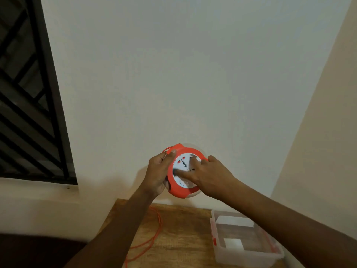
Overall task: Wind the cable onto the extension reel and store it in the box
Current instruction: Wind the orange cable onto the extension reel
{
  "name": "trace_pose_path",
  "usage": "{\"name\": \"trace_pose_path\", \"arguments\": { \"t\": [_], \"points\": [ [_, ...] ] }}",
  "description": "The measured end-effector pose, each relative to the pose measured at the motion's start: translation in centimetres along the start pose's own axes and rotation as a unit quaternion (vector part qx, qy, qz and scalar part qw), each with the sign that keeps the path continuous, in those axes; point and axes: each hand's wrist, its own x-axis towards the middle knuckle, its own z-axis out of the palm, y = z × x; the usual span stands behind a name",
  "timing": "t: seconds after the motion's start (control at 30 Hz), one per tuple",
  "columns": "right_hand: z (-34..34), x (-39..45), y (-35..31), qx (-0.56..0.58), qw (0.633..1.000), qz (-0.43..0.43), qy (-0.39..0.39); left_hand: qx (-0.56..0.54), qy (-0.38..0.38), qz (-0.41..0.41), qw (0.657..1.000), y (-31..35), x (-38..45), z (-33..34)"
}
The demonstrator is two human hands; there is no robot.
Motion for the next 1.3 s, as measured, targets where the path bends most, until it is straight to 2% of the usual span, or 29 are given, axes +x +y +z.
{"name": "trace_pose_path", "arguments": {
  "t": [0.07,0.1,0.13,0.17,0.2,0.23,0.27,0.3,0.33,0.37,0.4,0.43,0.5,0.53,0.57,0.63,0.77,0.87,1.03,1.3],
  "points": [
    [-0.3,0.5,-0.5,0.085,0.992,0.087,-0.027,-0.01,0.01,0.002,1.0,0.0,0.1,0.3],
    [-0.5,0.7,-0.9,0.165,0.976,0.138,-0.038,-0.014,0.016,0.005,1.0,-0.1,0.1,0.5],
    [-1.0,0.7,-1.1,0.269,0.945,0.179,-0.049,-0.02,0.021,0.006,1.0,-0.2,0.1,0.6],
    [-1.2,0.7,-1.2,0.392,0.895,0.207,-0.056,-0.028,0.026,0.007,0.999,-0.4,0.1,0.7],
    [-1.4,0.6,-1.1,0.518,0.823,0.225,-0.055,-0.043,0.034,0.005,0.998,-0.6,0.0,0.8],
    [-1.5,0.5,-1.0,0.631,0.735,0.245,-0.043,-0.062,0.047,-0.002,0.997,-0.9,0.0,0.8],
    [-1.8,0.4,-1.2,0.715,0.644,0.271,-0.026,-0.081,0.061,-0.012,0.995,-1.2,0.0,0.8],
    [-1.9,0.3,-1.5,0.765,0.572,0.296,-0.01,-0.093,0.075,-0.021,0.993,-1.3,0.0,0.7],
    [-1.8,0.4,-1.9,0.788,0.532,0.309,-0.004,-0.097,0.081,-0.027,0.992,-1.4,0.1,0.7],
    [-1.6,0.3,-2.4,0.785,0.537,0.309,-0.001,-0.095,0.081,-0.029,0.992,-1.4,0.2,0.7],
    [-1.4,0.2,-2.9,0.755,0.583,0.3,0.001,-0.091,0.077,-0.03,0.992,-1.3,0.3,0.7],
    [-1.0,0.0,-3.2,0.689,0.667,0.283,0.01,-0.087,0.073,-0.03,0.993,-1.2,0.4,0.6],
    [-0.1,-0.5,-2.9,0.435,0.873,0.212,0.062,-0.076,0.068,-0.037,0.994,-0.9,0.7,0.2],
    [0.4,-0.6,-2.5,0.318,0.931,0.156,0.089,-0.073,0.061,-0.042,0.995,-0.8,0.8,-0.1],
    [0.7,-0.6,-2.1,0.247,0.959,0.096,0.104,-0.068,0.052,-0.044,0.995,-0.7,0.8,-0.3],
    [0.9,-0.6,-1.4,0.196,0.976,0.009,0.097,-0.056,0.024,-0.039,0.997,-0.7,0.7,-0.3],
    [0.8,-0.2,-0.8,0.142,0.988,-0.037,0.047,0.007,-0.034,-0.005,0.999,-0.7,0.2,0.1],
    [0.3,-0.2,-0.5,0.112,0.992,-0.059,0.009,0.055,-0.052,0.004,0.997,-0.7,0.1,0.2],
    [0.1,0.0,0.1,0.076,0.994,-0.079,0.0,0.057,-0.071,0.0,0.996,-0.3,-0.1,0.1],
    [0.5,0.2,-0.1,0.016,0.996,-0.086,0.036,0.047,-0.077,-0.002,0.996,-0.3,-0.3,0.1]
  ]
}}
